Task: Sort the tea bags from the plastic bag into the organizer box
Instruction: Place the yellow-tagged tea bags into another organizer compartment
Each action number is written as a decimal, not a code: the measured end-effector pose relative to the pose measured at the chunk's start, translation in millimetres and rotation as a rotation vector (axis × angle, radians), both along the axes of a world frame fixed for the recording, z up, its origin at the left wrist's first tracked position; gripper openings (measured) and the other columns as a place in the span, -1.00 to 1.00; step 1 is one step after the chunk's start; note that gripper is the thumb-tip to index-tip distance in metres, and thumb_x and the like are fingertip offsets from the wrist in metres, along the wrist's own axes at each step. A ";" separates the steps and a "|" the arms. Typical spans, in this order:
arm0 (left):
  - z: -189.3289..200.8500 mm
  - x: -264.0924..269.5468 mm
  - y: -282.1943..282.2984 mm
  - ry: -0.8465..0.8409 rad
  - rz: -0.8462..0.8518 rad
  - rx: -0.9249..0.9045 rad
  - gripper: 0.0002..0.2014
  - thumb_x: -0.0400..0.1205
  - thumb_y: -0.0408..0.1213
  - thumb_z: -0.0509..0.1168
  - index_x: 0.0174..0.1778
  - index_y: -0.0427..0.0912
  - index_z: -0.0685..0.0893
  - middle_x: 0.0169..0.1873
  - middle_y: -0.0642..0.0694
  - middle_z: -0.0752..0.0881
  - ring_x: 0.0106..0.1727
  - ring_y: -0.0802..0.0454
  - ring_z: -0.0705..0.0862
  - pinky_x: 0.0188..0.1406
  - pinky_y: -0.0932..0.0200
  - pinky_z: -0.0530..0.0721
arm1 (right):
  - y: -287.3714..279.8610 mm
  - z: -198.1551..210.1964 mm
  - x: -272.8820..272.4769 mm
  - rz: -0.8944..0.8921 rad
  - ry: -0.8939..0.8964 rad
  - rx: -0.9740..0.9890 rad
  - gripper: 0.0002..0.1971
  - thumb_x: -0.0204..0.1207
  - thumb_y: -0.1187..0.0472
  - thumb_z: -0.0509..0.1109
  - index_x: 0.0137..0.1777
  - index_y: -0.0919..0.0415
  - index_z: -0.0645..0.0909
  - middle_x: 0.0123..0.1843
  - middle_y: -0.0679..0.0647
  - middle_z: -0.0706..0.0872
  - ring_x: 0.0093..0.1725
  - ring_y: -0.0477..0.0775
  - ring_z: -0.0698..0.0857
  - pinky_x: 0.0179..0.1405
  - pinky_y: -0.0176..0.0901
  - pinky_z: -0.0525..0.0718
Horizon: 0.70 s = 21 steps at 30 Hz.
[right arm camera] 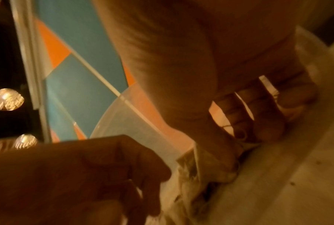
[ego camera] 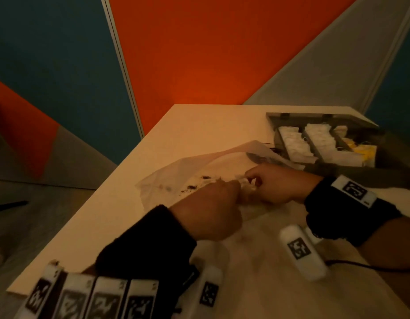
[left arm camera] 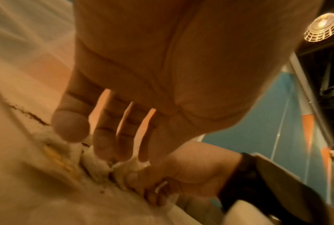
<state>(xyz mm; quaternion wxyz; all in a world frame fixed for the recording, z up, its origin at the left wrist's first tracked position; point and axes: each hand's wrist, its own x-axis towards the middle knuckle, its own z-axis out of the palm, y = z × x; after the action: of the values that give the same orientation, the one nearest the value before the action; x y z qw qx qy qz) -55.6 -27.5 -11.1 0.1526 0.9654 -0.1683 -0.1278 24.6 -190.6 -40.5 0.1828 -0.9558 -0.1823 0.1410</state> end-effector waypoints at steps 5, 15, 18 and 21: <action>-6.6 37.5 -0.2 -0.167 0.143 -0.105 -0.41 0.55 -0.24 0.41 0.50 -0.13 0.41 0.39 -0.09 0.53 0.33 -0.01 0.54 -0.01 0.35 0.43 | -8.1 1.8 -0.4 -0.121 0.156 0.243 -0.85 0.54 0.04 0.46 0.05 0.04 0.72 0.10 0.15 0.78 -0.23 0.04 0.75 -0.25 -0.06 0.70; -29.8 72.3 -1.1 -0.002 0.224 -0.471 -0.95 0.60 -0.23 0.39 -0.17 -0.06 0.67 -0.34 0.03 0.73 -0.39 0.24 0.61 -0.34 0.36 0.59 | -19.9 -8.4 1.2 -0.226 0.156 0.493 -0.64 0.66 0.01 0.35 -0.37 0.11 0.57 -0.37 0.18 0.58 -0.42 0.04 0.50 -0.50 -0.18 0.37; -39.0 77.7 3.7 0.005 0.312 -0.531 -0.83 0.62 -0.17 0.38 -0.29 -0.07 0.64 -0.41 0.03 0.68 -0.42 0.19 0.57 -0.50 0.39 0.52 | -20.6 -11.8 1.5 -0.258 0.138 0.522 -0.68 0.65 -0.01 0.35 -0.25 0.20 0.61 -0.38 0.17 0.58 -0.41 0.05 0.50 -0.48 -0.17 0.41; -44.6 77.3 7.6 -0.031 0.310 -0.619 -0.82 0.53 -0.25 0.47 0.01 -0.08 0.67 -0.16 -0.13 0.73 -0.25 0.01 0.65 -0.26 0.11 0.69 | -20.3 -14.4 3.2 -0.274 0.111 0.541 -0.67 0.65 0.00 0.35 -0.23 0.23 0.60 -0.47 0.08 0.54 -0.52 -0.08 0.48 -0.48 -0.20 0.42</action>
<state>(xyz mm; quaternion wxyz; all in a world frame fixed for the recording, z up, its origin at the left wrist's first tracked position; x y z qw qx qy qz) 21.7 -19.9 -55.7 0.4532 0.8893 -0.0527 -0.0312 27.8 -210.9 -54.8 0.4578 -0.8788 -0.0724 0.1134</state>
